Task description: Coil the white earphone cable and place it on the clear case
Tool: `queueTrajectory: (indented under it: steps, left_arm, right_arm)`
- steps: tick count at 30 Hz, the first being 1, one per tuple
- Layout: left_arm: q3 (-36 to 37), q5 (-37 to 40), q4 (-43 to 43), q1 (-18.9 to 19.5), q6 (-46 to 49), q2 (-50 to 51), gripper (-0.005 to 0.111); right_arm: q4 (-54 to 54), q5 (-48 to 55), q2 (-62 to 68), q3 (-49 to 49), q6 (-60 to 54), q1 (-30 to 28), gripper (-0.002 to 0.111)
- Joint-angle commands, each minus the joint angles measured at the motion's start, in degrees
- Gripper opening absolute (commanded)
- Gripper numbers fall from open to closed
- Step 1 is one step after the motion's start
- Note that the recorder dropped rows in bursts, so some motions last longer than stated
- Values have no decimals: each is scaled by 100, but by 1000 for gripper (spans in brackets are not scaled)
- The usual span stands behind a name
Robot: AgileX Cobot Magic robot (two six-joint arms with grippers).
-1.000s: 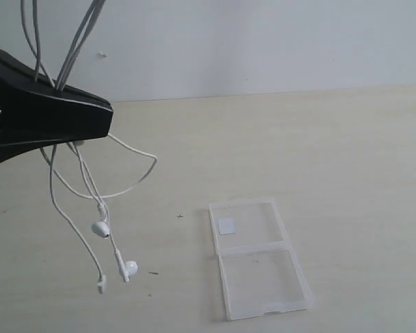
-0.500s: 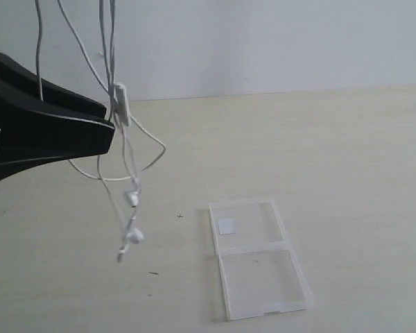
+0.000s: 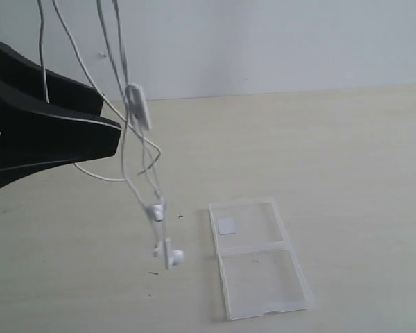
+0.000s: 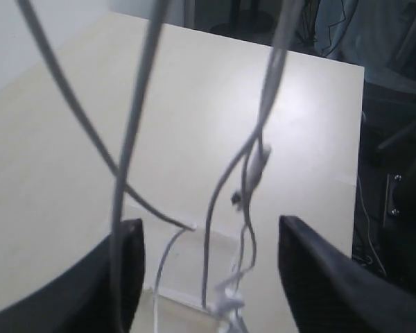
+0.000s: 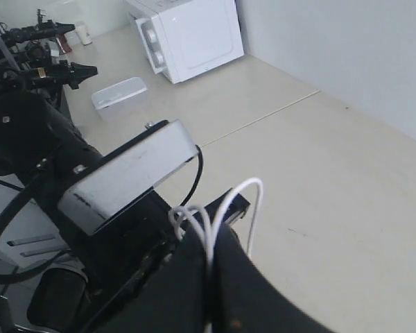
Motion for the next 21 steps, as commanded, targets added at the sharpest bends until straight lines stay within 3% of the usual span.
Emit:
queueTrajectory:
  steps: [1,21]
  left_arm:
    - [18,-169,-208,6,-3,-12,61]
    - [18,-249,-400,6,-3,-4,60]
  right_arm:
    - [312,-81,-50,-52,-206,10,0]
    - [1188,-253,49,-52,-850,22,0]
